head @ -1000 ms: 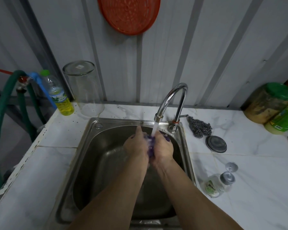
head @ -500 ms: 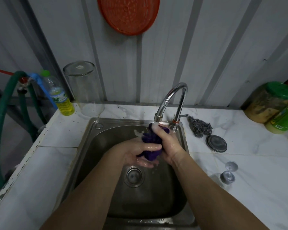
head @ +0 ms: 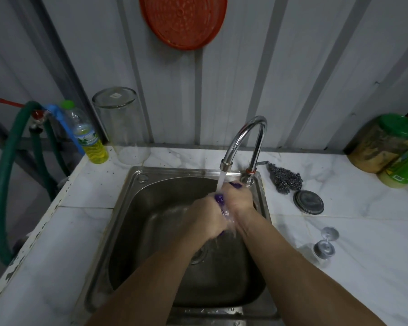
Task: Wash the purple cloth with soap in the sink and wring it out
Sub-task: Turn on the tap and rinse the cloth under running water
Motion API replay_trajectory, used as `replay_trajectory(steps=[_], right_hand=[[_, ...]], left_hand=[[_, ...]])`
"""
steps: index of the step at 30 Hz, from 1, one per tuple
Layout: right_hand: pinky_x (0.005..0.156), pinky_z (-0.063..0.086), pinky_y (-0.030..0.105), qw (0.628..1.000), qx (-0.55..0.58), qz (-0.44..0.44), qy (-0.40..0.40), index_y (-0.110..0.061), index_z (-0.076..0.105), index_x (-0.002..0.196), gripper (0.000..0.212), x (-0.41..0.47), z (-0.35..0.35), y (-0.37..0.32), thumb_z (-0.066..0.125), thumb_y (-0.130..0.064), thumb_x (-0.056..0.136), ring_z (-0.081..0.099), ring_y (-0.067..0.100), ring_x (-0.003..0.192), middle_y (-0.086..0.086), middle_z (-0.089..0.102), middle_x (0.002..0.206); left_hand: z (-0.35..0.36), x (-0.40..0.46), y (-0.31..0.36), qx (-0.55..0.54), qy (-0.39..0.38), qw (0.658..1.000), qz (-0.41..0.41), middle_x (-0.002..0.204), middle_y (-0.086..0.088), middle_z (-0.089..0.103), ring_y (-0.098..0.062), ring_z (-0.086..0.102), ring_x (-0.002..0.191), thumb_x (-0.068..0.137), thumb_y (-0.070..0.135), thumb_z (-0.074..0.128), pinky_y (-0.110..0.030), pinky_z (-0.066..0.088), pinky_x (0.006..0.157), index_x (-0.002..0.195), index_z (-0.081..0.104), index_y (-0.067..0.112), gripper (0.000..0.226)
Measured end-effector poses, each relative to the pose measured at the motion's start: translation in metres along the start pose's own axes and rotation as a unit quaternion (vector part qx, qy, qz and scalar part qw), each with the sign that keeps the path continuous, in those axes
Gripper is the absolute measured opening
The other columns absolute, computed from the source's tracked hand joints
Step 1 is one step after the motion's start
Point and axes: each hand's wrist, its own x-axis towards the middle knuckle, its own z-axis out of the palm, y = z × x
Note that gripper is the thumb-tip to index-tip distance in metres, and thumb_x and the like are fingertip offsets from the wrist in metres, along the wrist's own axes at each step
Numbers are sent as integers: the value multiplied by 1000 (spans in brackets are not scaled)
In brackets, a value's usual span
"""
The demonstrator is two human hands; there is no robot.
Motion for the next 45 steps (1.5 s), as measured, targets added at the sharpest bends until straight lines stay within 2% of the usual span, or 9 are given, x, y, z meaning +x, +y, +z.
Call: replay_trajectory(steps=[8, 12, 18, 22, 28, 32, 37, 41, 45], right_hand=[[84, 60, 46, 988, 95, 40, -112, -8, 72, 105, 30, -4, -4, 6, 73, -30, 84, 70, 34, 94, 16, 74, 99], [87, 60, 47, 964, 176, 66, -186, -2, 65, 126, 46, -2, -19, 3, 67, -32, 92, 68, 37, 104, 25, 69, 115], [64, 64, 49, 980, 118, -12, -160, -12, 58, 104, 22, -9, -29, 13, 75, -17, 90, 76, 33, 82, 20, 77, 101], [67, 61, 40, 979, 157, -92, -88, -23, 66, 106, 32, -14, -16, 23, 69, 3, 87, 74, 28, 80, 10, 77, 93], [92, 59, 53, 969, -9, -228, -90, -28, 70, 96, 32, -27, -7, 32, 81, -51, 76, 71, 30, 99, 15, 72, 106], [96, 57, 41, 974, 11, -216, -75, -30, 62, 120, 36, -32, 2, 38, 75, -40, 87, 70, 14, 107, 0, 72, 115], [83, 55, 36, 976, -50, -211, 22, -21, 64, 96, 14, -31, 14, 32, 64, -35, 96, 71, 19, 92, -4, 72, 91], [76, 39, 18, 913, -339, -225, 35, -18, 64, 121, 28, -15, 14, 25, 58, -31, 97, 64, 22, 109, -4, 64, 106], [68, 58, 35, 976, -207, -63, 36, -17, 67, 110, 23, -4, 20, 14, 60, -31, 93, 72, 27, 81, 3, 71, 87]], left_hand=[[-16, -5, -14, -52, -84, 995, 27, 96, 7, 70, -12, 68, 84, 69, 39, 81, -30, 55, 79, 110, 62, 29, 46], [-41, -10, -18, -390, -136, 910, -46, 106, -7, 80, -23, 77, 96, 85, 20, 76, -42, 62, 87, 108, 72, 26, 24], [-41, -8, -12, -533, 84, 835, -109, 108, -8, 77, -28, 77, 94, 99, 21, 64, -50, 63, 87, 102, 73, 31, 14], [-32, -4, -4, -641, 37, 738, -209, 112, -17, 78, -38, 75, 102, 99, 52, 57, -59, 58, 97, 121, 72, 17, 44], [-31, 3, 7, -655, -74, 703, -269, 110, -14, 80, -35, 76, 99, 78, 81, 59, -54, 62, 84, 120, 73, 21, 75], [-29, 12, 21, -628, -32, 728, -275, 96, -11, 83, -28, 79, 90, 75, 60, 80, -44, 62, 87, 101, 81, 14, 53], [-18, 23, 25, -555, 27, 772, -307, 86, -9, 82, -23, 79, 81, 84, 31, 80, -39, 65, 80, 82, 81, 12, 19], [-18, 21, 20, -517, 112, 802, -277, 71, -5, 78, -17, 75, 60, 84, 14, 67, -27, 57, 52, 79, 75, 13, 10], [-17, 12, 19, -467, 168, 842, -212, 76, -11, 76, -27, 74, 74, 79, 7, 63, -42, 62, 69, 77, 70, 13, 10]])
